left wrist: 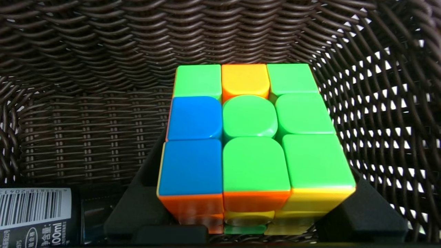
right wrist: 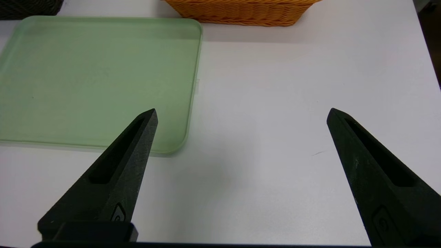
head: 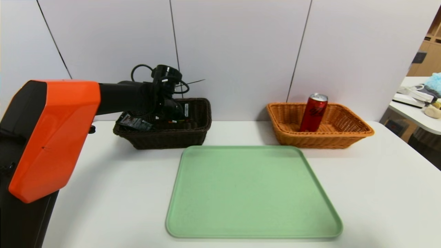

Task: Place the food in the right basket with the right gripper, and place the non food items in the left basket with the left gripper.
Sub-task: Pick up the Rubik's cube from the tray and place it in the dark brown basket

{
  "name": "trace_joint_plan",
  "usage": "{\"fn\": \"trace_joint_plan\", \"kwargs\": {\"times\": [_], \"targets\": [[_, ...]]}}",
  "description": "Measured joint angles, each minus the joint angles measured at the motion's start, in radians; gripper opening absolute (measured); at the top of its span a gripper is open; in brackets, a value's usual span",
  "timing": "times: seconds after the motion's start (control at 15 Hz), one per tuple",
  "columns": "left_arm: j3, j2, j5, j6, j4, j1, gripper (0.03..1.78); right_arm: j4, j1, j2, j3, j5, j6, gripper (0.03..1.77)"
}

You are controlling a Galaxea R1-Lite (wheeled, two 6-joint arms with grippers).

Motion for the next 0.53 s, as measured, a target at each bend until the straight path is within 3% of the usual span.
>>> {"fn": "trace_joint_plan", "kwargs": {"times": [0.53], "targets": [[0.0,-0.001,0.005,0.002,-0.001,-0.002,1.01,0.0,0.0,-0.006,0.003,0.001,0.0,1.69]]}}
